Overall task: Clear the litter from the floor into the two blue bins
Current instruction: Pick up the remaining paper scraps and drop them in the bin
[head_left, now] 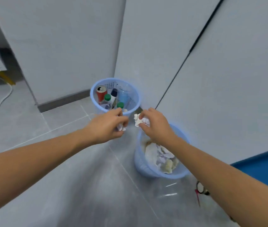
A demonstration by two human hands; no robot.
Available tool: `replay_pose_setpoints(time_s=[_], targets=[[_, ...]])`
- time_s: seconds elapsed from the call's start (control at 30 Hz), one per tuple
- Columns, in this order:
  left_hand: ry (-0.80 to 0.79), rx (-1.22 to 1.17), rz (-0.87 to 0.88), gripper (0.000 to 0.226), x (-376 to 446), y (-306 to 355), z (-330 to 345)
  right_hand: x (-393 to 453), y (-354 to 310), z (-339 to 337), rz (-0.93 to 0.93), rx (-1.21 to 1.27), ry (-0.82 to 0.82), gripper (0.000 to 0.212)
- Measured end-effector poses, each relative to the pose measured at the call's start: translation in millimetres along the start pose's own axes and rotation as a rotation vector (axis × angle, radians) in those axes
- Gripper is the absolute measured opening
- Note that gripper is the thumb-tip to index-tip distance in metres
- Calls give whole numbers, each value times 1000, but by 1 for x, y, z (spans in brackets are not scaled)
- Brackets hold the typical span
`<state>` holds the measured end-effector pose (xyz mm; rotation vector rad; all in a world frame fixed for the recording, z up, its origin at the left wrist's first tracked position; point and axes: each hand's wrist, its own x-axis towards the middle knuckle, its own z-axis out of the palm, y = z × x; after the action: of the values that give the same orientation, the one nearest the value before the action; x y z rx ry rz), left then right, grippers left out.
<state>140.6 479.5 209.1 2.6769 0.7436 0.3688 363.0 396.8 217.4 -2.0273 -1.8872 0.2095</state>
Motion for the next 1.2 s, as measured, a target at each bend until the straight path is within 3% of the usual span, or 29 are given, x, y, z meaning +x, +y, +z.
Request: replay_pose_setpoints(time_s=[0.13,0.3,0.47,0.6,0.73,0.9,1.2], targets=[[-15,-26,142,20,69,71,31,-48,79,-42,183,-71,23,17],[-95,10,141,34,106,120,89,-81,141,-48,341,-80,-34,21],[-170,117,124,67,99,124,112,-89,142,-34,299,-154,-292,49],[-145,126,108,65,84,106,93,-83,126,-36,262,-266,-260,55],[-103,125,30,58,54,67,58,-56,82,-31,142,-219,-97,38],[-67,156,-84,51,-35,-14,20,-12,-24,21,-146,-92,-9,27],[-68,222,-639,51,-319,-132,-38,9,-232,180,-540,115,-245,28]])
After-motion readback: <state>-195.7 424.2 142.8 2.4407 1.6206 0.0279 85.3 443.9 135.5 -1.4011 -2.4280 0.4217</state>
